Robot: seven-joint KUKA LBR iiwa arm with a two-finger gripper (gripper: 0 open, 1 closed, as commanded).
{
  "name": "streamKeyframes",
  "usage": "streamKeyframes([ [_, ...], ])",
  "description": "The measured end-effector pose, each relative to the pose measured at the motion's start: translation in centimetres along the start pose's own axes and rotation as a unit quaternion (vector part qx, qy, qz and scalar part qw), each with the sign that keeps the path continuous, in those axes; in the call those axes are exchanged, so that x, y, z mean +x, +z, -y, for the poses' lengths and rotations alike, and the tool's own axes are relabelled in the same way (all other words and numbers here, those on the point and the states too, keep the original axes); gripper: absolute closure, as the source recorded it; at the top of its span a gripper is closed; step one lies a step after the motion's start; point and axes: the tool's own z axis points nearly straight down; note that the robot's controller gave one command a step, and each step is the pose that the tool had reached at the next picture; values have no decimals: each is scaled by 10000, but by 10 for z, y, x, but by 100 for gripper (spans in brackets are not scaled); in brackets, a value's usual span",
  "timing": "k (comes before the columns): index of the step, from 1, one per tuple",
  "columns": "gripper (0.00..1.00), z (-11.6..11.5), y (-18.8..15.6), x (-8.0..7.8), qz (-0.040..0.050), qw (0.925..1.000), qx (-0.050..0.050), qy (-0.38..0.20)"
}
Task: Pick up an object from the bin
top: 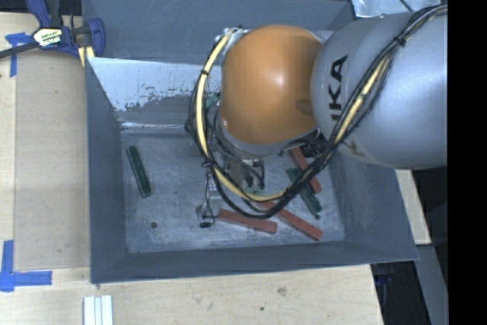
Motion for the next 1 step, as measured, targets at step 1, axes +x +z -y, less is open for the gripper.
streamKeyframes([
  [1,0,59,148,6,-29,9942,11,-1077],
])
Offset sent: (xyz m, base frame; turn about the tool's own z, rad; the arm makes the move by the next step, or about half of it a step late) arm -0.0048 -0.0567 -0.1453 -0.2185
